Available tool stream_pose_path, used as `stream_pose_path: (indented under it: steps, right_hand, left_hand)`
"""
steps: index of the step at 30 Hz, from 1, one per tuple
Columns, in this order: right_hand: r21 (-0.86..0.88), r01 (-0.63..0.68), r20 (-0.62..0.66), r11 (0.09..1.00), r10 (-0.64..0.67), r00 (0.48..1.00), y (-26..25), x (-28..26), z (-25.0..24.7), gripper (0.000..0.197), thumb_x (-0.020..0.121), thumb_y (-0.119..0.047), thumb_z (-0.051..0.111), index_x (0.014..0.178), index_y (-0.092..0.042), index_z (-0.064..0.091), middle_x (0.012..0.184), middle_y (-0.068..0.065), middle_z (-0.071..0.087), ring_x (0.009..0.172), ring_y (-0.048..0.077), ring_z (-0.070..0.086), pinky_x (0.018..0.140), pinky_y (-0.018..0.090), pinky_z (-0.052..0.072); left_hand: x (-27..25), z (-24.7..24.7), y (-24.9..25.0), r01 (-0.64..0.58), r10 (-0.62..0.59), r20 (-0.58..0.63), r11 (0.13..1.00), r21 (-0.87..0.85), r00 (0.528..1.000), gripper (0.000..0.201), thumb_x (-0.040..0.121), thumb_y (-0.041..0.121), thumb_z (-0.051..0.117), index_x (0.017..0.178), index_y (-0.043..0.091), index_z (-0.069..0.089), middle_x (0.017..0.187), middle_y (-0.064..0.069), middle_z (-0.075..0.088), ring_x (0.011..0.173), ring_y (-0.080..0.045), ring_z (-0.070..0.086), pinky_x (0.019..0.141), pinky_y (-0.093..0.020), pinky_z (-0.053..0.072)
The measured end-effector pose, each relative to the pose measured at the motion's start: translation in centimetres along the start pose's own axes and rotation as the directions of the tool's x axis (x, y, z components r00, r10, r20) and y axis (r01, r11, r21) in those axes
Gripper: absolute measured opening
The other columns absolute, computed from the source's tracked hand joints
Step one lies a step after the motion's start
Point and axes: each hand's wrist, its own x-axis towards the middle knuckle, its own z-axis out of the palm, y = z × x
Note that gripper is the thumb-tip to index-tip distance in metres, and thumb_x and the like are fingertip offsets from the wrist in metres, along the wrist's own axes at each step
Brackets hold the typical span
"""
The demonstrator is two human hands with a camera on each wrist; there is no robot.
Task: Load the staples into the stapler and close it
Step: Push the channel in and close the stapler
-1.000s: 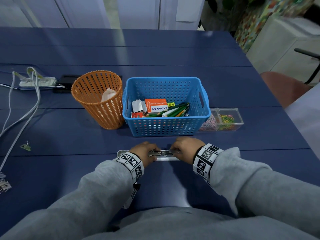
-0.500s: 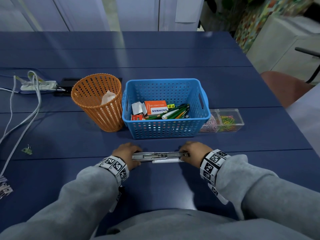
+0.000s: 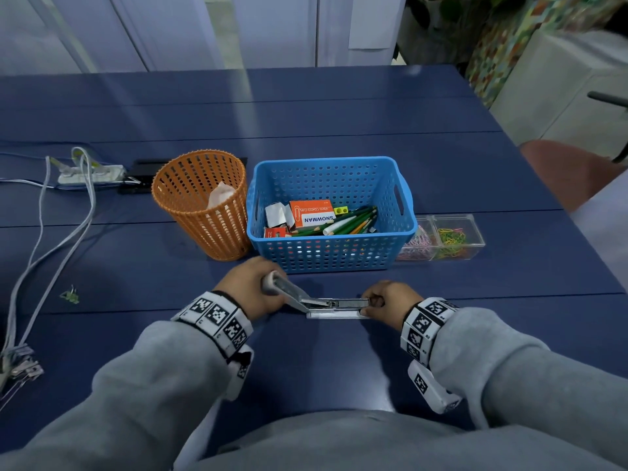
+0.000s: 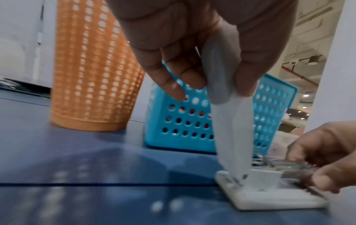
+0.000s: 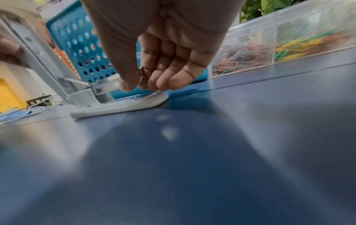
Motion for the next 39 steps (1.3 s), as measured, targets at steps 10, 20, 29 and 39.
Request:
stream_pose_path:
  steps: [10, 20, 29, 39]
  right_hand:
    - [0.058, -0.060, -0.001, 0.996, 0.061, 0.998, 0.7, 0.2, 0.7, 0.034, 0.079, -0.028, 0.070, 0.108, -0.012, 0.064, 0.090, -0.001, 0.055, 0.083, 0.015, 0.051, 0.074, 0.021, 0.037]
    - [0.132, -0.087, 0.008, 0.987, 0.087, 0.996, 1.7, 0.3, 1.2, 0.019, 0.073, -0.028, 0.074, 0.077, -0.028, 0.056, 0.089, 0.001, 0.061, 0.085, 0.019, 0.057, 0.074, 0.026, 0.043]
    - [0.227, -0.060, -0.027, 0.972, 0.068, 0.997, 2.0, -0.1, 1.6, 0.039, 0.070, -0.045, 0.073, 0.093, -0.022, 0.051, 0.104, 0.003, 0.052, 0.093, 0.018, 0.055, 0.086, 0.028, 0.046]
    - [0.295, -0.122, 0.074, 0.948, 0.105, 0.992, 2.2, -0.1, 1.2, 0.044, 0.083, -0.057, 0.050, 0.106, -0.021, 0.062, 0.095, -0.002, 0.062, 0.089, 0.015, 0.057, 0.086, 0.027, 0.044]
  left_hand:
    - [2.4, 5.1, 4.7, -0.035, 0.053, 0.214, 0.995, -0.090, 0.975, 0.040, 0.072, 0.023, 0.074, 0.109, 0.019, 0.061, 0.110, -0.008, 0.061, 0.103, -0.024, 0.056, 0.094, -0.034, 0.046]
    - [2.7, 7.8, 4.3, -0.016, 0.021, 0.353, 1.000, -0.018, 0.935, 0.041, 0.080, 0.020, 0.063, 0.119, 0.032, 0.054, 0.123, -0.007, 0.053, 0.115, -0.021, 0.050, 0.098, -0.024, 0.033]
    - [2.8, 8.0, 2.7, 0.037, -0.093, 0.343, 0.986, 0.164, 0.935, 0.034, 0.080, 0.018, 0.064, 0.114, 0.017, 0.056, 0.120, -0.012, 0.052, 0.112, -0.027, 0.049, 0.095, -0.031, 0.040]
    - [1.9, 7.7, 2.8, -0.012, -0.023, 0.292, 0.993, 0.117, 0.956, 0.025, 0.080, 0.018, 0.065, 0.105, 0.016, 0.062, 0.112, -0.010, 0.057, 0.104, -0.026, 0.054, 0.090, -0.032, 0.045]
